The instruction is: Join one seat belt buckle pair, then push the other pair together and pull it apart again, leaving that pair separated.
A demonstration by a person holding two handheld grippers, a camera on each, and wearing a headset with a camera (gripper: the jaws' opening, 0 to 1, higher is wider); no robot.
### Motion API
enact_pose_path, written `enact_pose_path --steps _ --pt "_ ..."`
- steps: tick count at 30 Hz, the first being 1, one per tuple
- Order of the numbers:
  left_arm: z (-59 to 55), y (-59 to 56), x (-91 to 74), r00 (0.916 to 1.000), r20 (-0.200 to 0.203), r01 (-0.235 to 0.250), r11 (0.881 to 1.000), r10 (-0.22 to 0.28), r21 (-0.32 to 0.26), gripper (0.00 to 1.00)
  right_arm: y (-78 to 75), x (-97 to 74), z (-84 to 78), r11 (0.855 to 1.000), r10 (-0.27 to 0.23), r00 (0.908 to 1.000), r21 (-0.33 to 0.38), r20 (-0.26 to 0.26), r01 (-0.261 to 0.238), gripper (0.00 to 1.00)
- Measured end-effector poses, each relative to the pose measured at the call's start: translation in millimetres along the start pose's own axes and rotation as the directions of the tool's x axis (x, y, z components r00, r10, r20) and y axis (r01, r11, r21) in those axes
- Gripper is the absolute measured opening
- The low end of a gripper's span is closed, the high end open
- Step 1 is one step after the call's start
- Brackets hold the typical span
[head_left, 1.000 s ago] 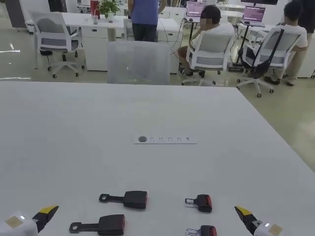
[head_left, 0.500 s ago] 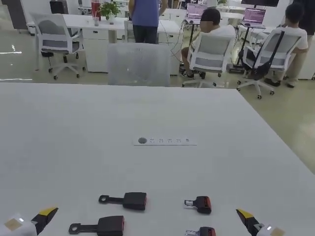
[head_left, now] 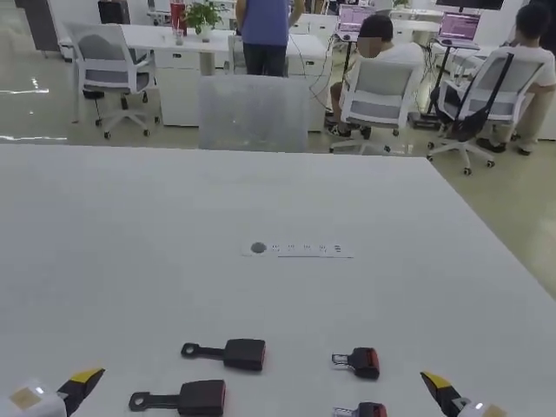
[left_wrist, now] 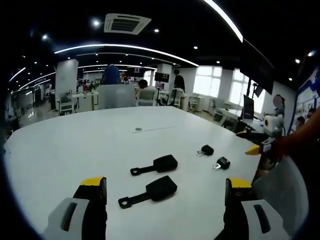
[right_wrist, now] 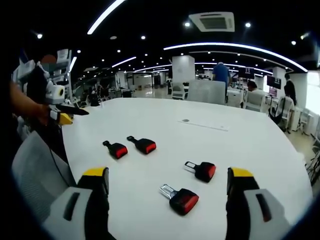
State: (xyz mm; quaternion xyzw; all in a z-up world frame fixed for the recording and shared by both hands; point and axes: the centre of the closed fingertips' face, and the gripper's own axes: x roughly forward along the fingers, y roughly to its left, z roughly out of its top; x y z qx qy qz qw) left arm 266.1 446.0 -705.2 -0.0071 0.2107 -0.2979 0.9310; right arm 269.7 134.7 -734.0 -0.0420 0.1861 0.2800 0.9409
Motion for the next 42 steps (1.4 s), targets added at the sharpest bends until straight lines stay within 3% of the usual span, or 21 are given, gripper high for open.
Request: enact_pose_path --steps 29,42 --pt "0.9 0.6 10.3 0.9997 -0.006 0.024 1.0 -0.024 -0.001 1.0 1.1 3.6 -7.6 1.0 0.009 0.9995 0.0 -0.031 -0.009 0.99" --pt "-2.5 2.2 21.3 0.9977 -0.04 0.056 0.998 -0.055 0.03 1.0 7.5 13.1 -18.9 0.997 0.068 0.9936 -0.025 -0.09 -0.071 0.98"
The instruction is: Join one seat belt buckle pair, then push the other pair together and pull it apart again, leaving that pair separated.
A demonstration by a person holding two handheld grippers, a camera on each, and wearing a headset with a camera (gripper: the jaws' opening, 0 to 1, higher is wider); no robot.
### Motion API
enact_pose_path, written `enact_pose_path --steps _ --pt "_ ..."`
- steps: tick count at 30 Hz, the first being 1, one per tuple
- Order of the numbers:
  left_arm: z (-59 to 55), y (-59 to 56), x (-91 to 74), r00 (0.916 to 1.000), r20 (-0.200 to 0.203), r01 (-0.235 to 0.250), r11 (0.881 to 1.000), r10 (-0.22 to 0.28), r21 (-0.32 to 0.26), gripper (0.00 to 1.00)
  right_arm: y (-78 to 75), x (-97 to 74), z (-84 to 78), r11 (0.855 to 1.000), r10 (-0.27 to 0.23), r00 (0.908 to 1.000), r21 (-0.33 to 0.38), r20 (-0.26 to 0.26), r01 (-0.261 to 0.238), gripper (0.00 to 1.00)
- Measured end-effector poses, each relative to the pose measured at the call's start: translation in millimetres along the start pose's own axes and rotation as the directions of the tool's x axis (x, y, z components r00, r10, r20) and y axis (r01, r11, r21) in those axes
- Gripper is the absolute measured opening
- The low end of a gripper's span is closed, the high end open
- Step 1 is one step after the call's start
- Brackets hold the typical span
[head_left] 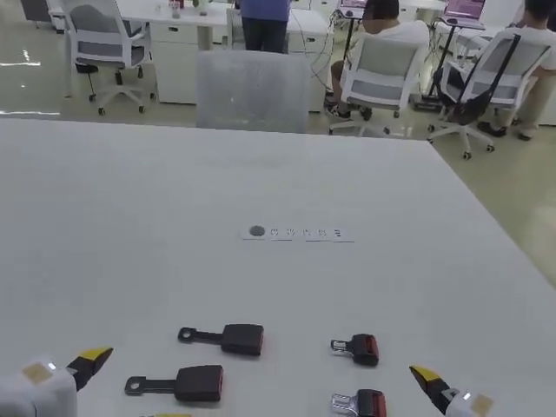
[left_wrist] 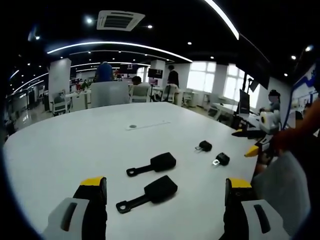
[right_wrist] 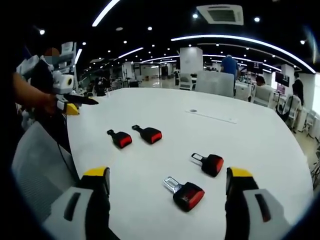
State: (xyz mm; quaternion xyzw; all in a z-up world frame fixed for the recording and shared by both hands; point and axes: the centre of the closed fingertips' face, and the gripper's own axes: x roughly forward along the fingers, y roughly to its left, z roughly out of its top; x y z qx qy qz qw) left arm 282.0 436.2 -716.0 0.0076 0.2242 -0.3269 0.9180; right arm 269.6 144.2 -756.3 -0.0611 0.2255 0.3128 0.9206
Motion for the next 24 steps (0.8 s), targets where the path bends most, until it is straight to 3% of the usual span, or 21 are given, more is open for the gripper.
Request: enact_pose_path --steps 14,24 --pt "-9.7 -2.3 18.0 0.9953 -0.077 0.062 0.997 -0.058 0.054 0.99 -0.5 15.4 -9.5 0.997 0.076 0.9946 -0.021 -0.07 -0.077 0.96" --pt "-16.5 -0.8 34.2 0.9878 -0.124 0.102 0.993 -0.093 0.067 0.96 -4.4 27.3 -24.7 0.991 0.132 0.983 -0.007 -0.127 -0.134 0.95"
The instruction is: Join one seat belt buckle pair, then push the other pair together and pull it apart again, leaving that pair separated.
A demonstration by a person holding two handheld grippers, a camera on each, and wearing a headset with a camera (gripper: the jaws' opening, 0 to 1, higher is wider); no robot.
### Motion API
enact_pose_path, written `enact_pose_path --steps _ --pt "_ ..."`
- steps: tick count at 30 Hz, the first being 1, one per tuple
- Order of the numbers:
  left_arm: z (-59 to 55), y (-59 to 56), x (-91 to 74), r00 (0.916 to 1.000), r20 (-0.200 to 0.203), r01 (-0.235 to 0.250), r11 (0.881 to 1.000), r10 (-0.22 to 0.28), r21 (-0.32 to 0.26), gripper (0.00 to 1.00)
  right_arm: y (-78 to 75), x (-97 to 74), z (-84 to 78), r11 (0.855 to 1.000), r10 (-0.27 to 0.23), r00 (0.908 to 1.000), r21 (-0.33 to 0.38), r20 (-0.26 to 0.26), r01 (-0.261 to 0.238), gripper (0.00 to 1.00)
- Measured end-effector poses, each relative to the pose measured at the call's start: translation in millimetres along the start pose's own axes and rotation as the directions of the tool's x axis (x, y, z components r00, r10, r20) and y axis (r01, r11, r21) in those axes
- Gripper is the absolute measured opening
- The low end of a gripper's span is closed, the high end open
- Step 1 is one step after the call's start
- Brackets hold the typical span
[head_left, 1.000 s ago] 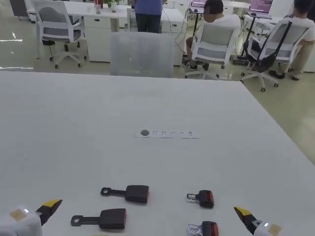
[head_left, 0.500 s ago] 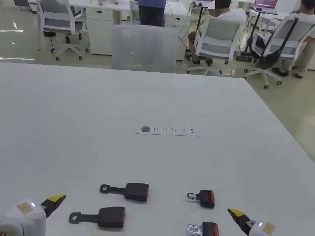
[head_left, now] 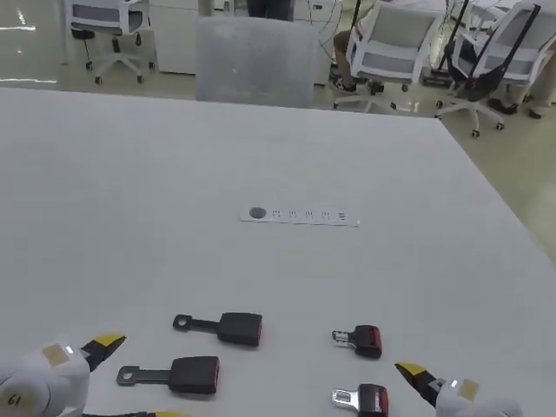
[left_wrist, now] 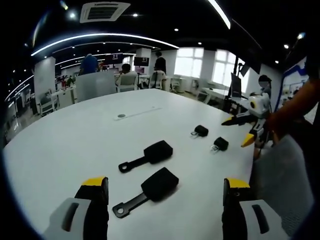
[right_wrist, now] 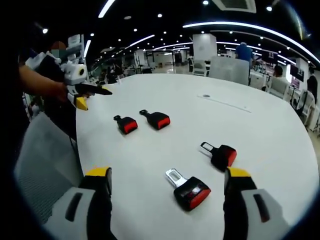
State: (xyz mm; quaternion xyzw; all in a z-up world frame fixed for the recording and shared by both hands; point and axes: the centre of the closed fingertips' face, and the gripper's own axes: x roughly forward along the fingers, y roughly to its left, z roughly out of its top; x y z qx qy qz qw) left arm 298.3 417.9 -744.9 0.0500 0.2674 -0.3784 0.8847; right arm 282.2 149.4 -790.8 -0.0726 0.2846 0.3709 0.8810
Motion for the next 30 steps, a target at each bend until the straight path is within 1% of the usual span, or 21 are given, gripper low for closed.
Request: enact_pose_path --steps 2,6,7,10,12,15,18,20,23,25,30 --pt "-0.8 0.6 4.0 1.0 -0.003 0.009 1.0 -0.009 0.008 0.95 -2.5 3.1 -3.1 1.0 0.007 0.9999 -0.002 -0.014 -0.007 0.94" --pt "-5.7 3.2 12.0 0.9994 -0.022 0.027 1.0 -0.027 0.005 0.94 -7.5 7.7 -6.4 1.0 0.02 0.9993 -0.001 -0.03 -0.02 0.92" --pt "-8.3 5.4 14.8 0.9991 -0.03 0.031 0.999 -0.031 0.006 0.94 -8.0 8.3 -6.9 1.0 0.022 0.9992 -0.001 -0.032 -0.022 0.92" --pt "-11.3 7.0 20.8 0.9981 -0.044 0.043 0.999 -0.042 0.011 0.93 -11.0 11.8 -11.8 0.999 0.035 0.9978 -0.003 -0.057 -0.035 0.9" --pt "-14.1 8.0 25.4 0.997 -0.058 0.052 0.999 -0.051 0.016 0.92 -12.4 13.3 -13.4 0.999 0.045 0.9969 -0.002 -0.064 -0.045 0.89" --pt "-16.7 11.1 31.0 0.9962 -0.066 0.059 0.998 -0.058 0.012 0.92 -15.3 15.8 -18.2 0.998 0.056 0.9947 -0.007 -0.086 -0.056 0.88" --pt "-17.9 13.1 35.5 0.9957 -0.067 0.065 0.998 -0.064 0.005 0.92 -16.9 18.3 -23.1 0.997 0.074 0.9913 -0.006 -0.109 -0.075 0.86" --pt "-20.2 13.0 38.6 0.9944 -0.077 0.072 0.997 -0.072 0.005 0.91 -18.1 19.6 -26.9 0.996 0.087 0.988 -0.015 -0.128 -0.089 0.85" --pt "-24.9 12.1 44.3 0.991 -0.098 0.093 0.996 -0.091 0.015 0.9 -19.4 20.5 -32.6 0.994 0.107 0.9827 -0.017 -0.151 -0.111 0.83" --pt "-28.2 11.1 48.2 0.9878 -0.116 0.108 0.994 -0.104 0.032 0.9 -19.0 20.1 -36.9 0.991 0.125 0.9769 -0.017 -0.174 -0.13 0.78" --pt "-32.3 10.2 56.5 0.9808 -0.142 0.143 0.988 -0.134 0.054 0.85 -21.4 21.1 -43.4 0.987 0.147 0.9675 -0.031 -0.206 -0.156 0.77"
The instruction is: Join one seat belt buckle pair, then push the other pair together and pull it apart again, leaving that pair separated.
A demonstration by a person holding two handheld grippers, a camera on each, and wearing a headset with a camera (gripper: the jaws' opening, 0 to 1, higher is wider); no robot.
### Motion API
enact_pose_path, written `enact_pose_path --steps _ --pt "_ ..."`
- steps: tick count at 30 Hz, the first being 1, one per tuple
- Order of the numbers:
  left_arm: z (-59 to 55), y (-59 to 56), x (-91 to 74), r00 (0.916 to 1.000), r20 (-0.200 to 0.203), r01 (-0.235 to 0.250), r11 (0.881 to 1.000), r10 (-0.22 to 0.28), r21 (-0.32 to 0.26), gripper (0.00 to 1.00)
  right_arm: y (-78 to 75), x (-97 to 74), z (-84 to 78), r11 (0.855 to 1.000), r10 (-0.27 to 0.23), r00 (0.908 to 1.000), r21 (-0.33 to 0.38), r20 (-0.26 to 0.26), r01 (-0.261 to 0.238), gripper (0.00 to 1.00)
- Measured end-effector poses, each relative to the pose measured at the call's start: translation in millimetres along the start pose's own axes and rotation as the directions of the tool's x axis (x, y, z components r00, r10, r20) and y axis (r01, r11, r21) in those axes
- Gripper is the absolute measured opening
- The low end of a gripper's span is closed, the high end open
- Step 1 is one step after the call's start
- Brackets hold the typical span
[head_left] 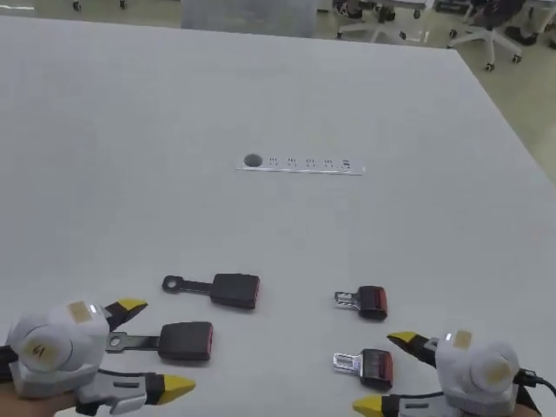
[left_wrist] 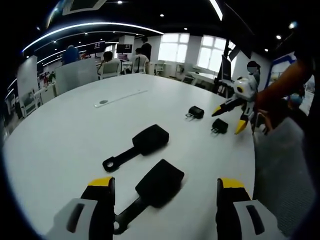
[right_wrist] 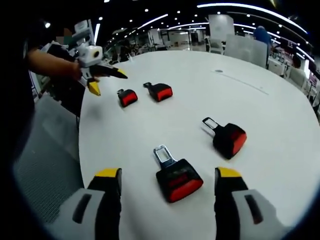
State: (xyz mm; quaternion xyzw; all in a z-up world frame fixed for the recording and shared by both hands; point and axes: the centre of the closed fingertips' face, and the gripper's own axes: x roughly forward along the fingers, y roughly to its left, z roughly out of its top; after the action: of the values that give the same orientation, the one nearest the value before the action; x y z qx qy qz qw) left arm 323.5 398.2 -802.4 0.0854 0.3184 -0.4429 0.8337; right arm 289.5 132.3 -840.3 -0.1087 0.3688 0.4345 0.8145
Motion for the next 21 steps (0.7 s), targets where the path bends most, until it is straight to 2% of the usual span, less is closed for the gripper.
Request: enact_pose_path --steps 3,5,8,12,15,16,17,19,21 --pt "-1.4 -1.0 5.1 0.9992 -0.016 0.038 0.999 -0.037 0.035 0.81 -0.5 1.2 -0.4 0.999 0.027 0.9994 -0.023 -0.019 -0.028 0.77" --pt "-5.4 1.6 8.7 0.9978 -0.047 0.049 0.997 -0.046 0.066 0.8 -1.6 2.0 -2.9 0.998 0.039 0.9985 -0.042 -0.04 -0.041 0.76" --pt "-8.2 5.6 15.6 0.9956 -0.072 0.068 0.992 -0.061 0.102 0.77 -2.0 2.6 -8.1 0.997 0.059 0.9961 -0.053 -0.065 -0.062 0.72" --pt "-13.8 6.7 23.7 0.9912 -0.107 0.089 0.989 -0.077 0.115 0.74 -2.7 3.3 -13.5 0.993 0.076 0.9926 -0.078 -0.095 -0.084 0.68" --pt "-17.1 8.0 27.5 0.9883 -0.126 0.103 0.985 -0.086 0.136 0.7 -2.1 4.7 -19.7 0.987 0.092 0.9867 -0.117 -0.134 -0.108 0.66" --pt "-18.9 8.3 29.7 0.9862 -0.137 0.113 0.983 -0.094 0.145 0.7 -1.9 7.8 -14.9 0.981 0.103 0.9886 -0.153 -0.11 -0.12 0.65" --pt "-20.5 7.9 31.5 0.9836 -0.149 0.125 0.98 -0.102 0.154 0.69 -2.9 5.6 -18.4 0.985 0.094 0.9873 -0.134 -0.128 -0.111 0.64" --pt "-24.5 8.8 34.8 0.979 -0.17 0.141 0.976 -0.112 0.168 0.67 -5.6 5.8 -15.8 0.985 0.101 0.9873 -0.129 -0.122 -0.117 0.63" --pt "-25.9 9.2 37.6 0.9772 -0.173 0.151 0.976 -0.123 0.157 0.66 -6.8 5.7 -15.6 0.984 0.104 0.9866 -0.132 -0.125 -0.121 0.62"
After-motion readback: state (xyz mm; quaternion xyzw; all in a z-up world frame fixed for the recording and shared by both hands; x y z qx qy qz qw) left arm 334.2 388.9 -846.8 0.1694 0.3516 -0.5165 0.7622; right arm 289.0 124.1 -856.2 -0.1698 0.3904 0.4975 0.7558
